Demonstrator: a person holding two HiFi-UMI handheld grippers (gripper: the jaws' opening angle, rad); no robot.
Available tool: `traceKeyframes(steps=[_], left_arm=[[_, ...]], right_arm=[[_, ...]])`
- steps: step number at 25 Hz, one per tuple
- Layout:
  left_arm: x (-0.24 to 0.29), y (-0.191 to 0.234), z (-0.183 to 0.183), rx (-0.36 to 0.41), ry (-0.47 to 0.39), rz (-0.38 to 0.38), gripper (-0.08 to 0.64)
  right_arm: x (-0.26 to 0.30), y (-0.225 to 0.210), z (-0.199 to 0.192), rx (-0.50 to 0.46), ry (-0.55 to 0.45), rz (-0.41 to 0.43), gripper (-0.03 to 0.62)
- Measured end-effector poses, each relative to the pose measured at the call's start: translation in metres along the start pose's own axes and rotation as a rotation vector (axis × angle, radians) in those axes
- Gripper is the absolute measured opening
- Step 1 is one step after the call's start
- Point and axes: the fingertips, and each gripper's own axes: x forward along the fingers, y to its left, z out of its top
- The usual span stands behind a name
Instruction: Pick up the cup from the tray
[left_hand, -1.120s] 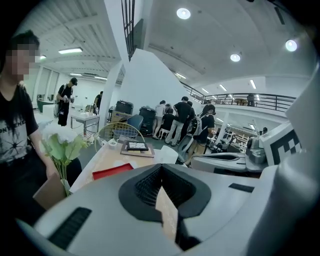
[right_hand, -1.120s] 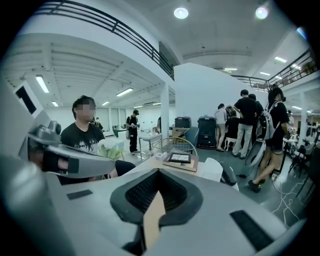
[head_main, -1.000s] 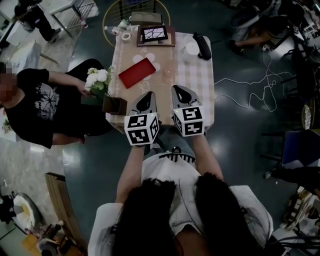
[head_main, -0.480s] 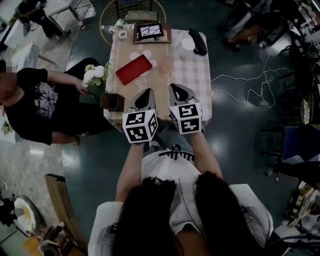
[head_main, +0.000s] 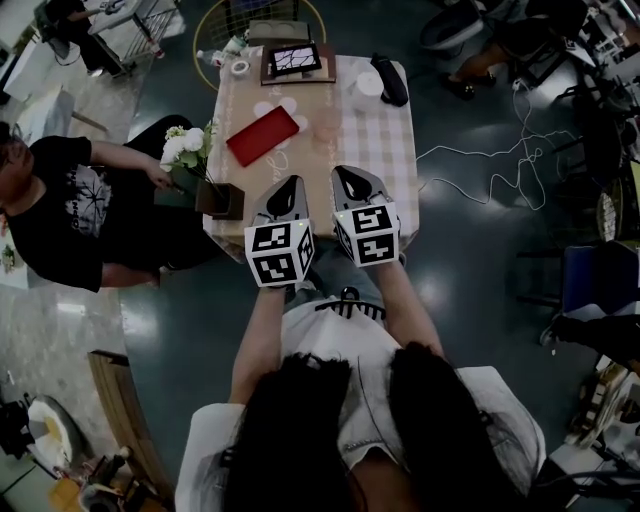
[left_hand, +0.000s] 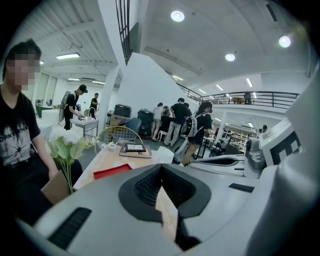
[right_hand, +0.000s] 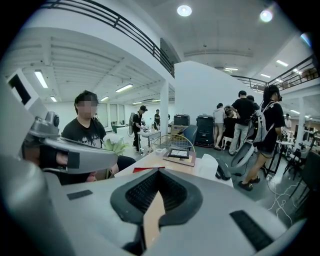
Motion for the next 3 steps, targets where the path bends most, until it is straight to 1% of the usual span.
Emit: traceKeyframes(steps=[3], left_arm=[[0.0018,-0.0030,-0.0009,0.000,0.000,-0.008,0.006]], right_arm=[[0.0007,-0.0006,-0.0003,-0.002,0.000,-0.001,0.008]])
